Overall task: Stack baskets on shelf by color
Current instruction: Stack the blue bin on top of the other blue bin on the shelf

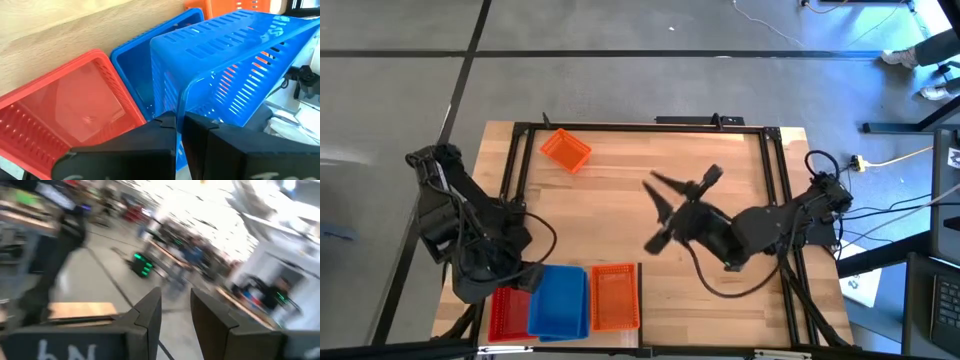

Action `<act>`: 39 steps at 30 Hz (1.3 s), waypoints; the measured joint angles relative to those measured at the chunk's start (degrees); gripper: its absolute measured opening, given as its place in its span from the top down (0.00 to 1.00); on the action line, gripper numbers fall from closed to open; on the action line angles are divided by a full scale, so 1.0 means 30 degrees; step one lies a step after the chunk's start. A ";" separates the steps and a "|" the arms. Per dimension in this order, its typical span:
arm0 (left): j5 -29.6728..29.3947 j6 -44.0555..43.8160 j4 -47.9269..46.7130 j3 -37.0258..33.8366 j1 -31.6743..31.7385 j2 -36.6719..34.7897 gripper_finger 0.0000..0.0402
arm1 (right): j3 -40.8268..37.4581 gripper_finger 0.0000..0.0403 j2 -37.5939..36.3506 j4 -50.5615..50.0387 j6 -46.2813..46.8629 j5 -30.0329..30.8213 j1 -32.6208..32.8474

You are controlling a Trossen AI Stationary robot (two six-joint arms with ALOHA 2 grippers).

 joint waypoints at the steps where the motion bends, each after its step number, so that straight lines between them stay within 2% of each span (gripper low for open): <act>1: 0.0000 -0.0007 0.0007 0.0000 0.0000 0.0000 1.00 | 0.0000 0.74 -0.0041 -0.0397 0.0024 -0.0594 0.0148; 4: -0.0128 -0.0007 0.0007 0.0000 0.0007 -0.0015 1.00 | 0.0000 0.74 -0.0207 -0.2331 0.1025 -0.2174 0.0242; 6: -0.0138 -0.0006 0.0007 0.0000 0.0007 -0.0025 1.00 | 0.0000 0.74 -0.0578 -0.4981 0.3272 -0.3906 0.0218; 10: -0.0146 0.0001 0.0007 0.0000 0.0007 -0.0029 1.00 | -0.0015 0.74 -0.1803 -1.0287 0.9255 -1.1056 -0.0654; 12: -0.0153 0.0001 -0.0001 0.0000 0.0007 -0.0036 1.00 | -0.0015 0.74 -0.2132 -1.1639 1.0721 -1.4060 -0.1212; 19: -0.0153 -0.0489 -0.0001 0.0000 0.0007 -0.0036 1.00 | -0.0015 0.74 -0.2263 -1.3500 1.1062 -2.4046 -0.2863; 21: -0.0139 -0.0688 -0.0001 0.0000 0.0007 -0.0036 1.00 | -0.0015 0.74 -0.2271 -1.3515 1.1069 -2.5963 -0.3276; 30: 0.0029 -0.1827 -0.0190 -0.0015 -0.0052 0.0227 0.99 | -0.0015 0.74 -0.2271 -1.3661 1.0981 -2.6550 -0.4231; 39: 0.0070 -0.1457 -0.0307 -0.0015 0.0175 0.0230 0.89 | -0.0015 0.74 -0.2271 -1.3842 1.0916 -2.6550 -0.4375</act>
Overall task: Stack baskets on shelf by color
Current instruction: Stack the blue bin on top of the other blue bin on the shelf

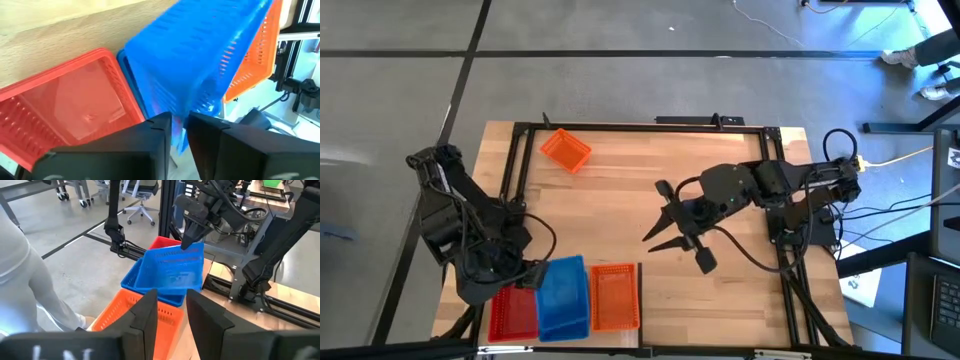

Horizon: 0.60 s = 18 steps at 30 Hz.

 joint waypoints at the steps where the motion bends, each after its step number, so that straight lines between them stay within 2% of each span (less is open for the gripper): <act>1: 0.0025 -0.0014 0.0008 0.0000 0.0000 0.0003 0.87 | 0.0000 0.74 0.0000 0.0000 0.0000 0.0003 0.0000; 11: 0.0075 -0.0520 0.0640 0.0000 0.0133 -0.0034 0.83 | 0.0000 0.74 0.0000 0.0011 -0.0069 0.0405 -0.0084; 15: -0.0271 0.0976 0.0597 0.0000 0.0497 -0.0221 0.83 | 0.0000 0.74 0.0000 0.0015 -0.0029 0.0663 -0.0088; 18: -0.1828 0.2659 0.0610 0.0000 0.0686 -0.0770 0.83 | 0.0000 0.74 0.0000 0.0015 -0.0015 0.0656 -0.0087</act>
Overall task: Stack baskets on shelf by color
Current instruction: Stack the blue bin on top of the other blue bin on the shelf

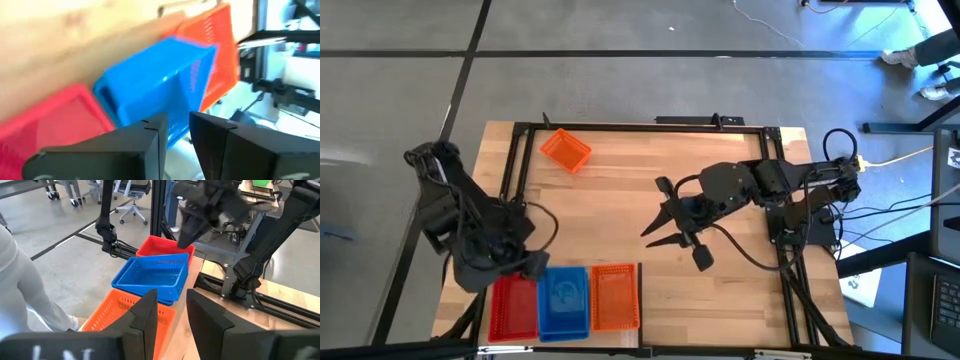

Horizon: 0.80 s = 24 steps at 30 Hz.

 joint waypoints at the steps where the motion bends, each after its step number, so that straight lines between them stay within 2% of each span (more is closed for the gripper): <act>1: -0.0454 0.0718 -0.0013 0.0000 0.0081 -0.0163 0.83 | 0.0000 0.74 0.0000 0.0000 0.0004 0.0003 0.0000; 5: -0.1383 0.2303 -0.0252 0.0000 0.0632 -0.0349 0.83 | 0.0000 0.74 0.0000 -0.0007 0.0103 0.0000 0.0000; 13: 0.0949 0.2376 -0.1260 0.0000 0.1050 0.0503 0.82 | 0.0000 0.74 0.0000 -0.0291 0.0146 0.0007 0.0000; 24: 0.1036 0.2391 -0.1594 0.0007 0.1281 0.0504 0.82 | 0.0007 0.74 0.0000 -0.0291 0.0153 0.0007 0.0000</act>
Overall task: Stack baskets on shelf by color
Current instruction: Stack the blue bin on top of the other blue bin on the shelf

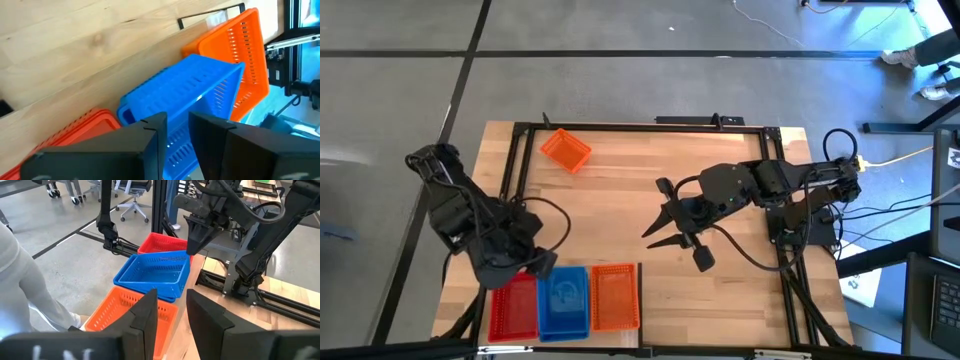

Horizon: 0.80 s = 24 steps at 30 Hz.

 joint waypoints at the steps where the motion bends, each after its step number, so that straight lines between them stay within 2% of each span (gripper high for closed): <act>1: 0.0000 0.0005 -0.0012 0.0000 0.0014 0.0000 0.82 | 0.0000 0.74 -0.0001 -0.0019 0.0000 0.0000 0.0000; 24: 0.0138 0.0190 -0.0067 0.0000 0.0160 0.0641 0.82 | 0.0000 0.74 -0.0007 -0.0364 -0.0007 0.0007 0.0000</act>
